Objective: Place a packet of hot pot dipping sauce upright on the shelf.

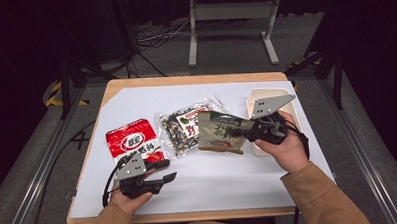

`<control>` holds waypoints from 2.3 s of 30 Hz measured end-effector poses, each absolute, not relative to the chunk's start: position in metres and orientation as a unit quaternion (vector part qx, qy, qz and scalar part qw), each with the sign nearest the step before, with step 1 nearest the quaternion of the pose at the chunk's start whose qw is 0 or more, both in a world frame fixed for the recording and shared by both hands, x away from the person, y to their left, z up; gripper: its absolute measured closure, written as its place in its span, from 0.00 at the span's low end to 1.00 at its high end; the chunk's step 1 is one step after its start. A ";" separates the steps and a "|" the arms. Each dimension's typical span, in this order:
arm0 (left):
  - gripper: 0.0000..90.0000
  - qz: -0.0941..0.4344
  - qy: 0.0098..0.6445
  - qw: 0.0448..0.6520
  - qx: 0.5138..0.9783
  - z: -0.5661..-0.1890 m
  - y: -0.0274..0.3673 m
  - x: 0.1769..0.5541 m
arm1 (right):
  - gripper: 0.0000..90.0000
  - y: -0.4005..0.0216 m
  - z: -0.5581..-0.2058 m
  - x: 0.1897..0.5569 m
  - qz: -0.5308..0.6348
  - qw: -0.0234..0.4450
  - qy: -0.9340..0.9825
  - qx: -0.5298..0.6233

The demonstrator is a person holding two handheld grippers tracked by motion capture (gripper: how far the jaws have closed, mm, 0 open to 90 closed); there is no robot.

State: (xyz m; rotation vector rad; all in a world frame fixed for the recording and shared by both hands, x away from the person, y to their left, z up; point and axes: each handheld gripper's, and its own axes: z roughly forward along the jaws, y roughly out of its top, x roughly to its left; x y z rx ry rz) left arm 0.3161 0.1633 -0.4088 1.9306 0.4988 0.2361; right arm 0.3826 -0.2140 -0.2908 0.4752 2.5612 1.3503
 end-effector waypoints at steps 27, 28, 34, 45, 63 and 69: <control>0.52 0.093 0.224 0.545 0.803 -0.409 0.170 0.317 | 1.00 -0.263 -0.266 0.421 0.442 0.158 0.860 0.201; 0.52 0.094 0.225 0.546 0.802 -0.409 0.170 0.317 | 1.00 -0.264 -0.266 0.422 0.441 0.162 0.860 0.199; 0.52 0.095 0.227 0.546 0.801 -0.409 0.173 0.316 | 1.00 -0.276 -0.264 0.431 0.442 0.179 0.856 0.198; 0.53 0.098 0.234 0.547 0.798 -0.409 0.179 0.311 | 1.00 -0.299 -0.258 0.451 0.453 0.186 0.842 0.226; 0.52 0.098 0.241 0.552 0.792 -0.409 0.182 0.312 | 1.00 -0.334 -0.256 0.480 0.456 0.211 0.837 0.215; 0.52 0.096 0.242 0.555 0.790 -0.409 0.183 0.312 | 1.00 -0.341 -0.256 0.490 0.457 0.222 0.837 0.204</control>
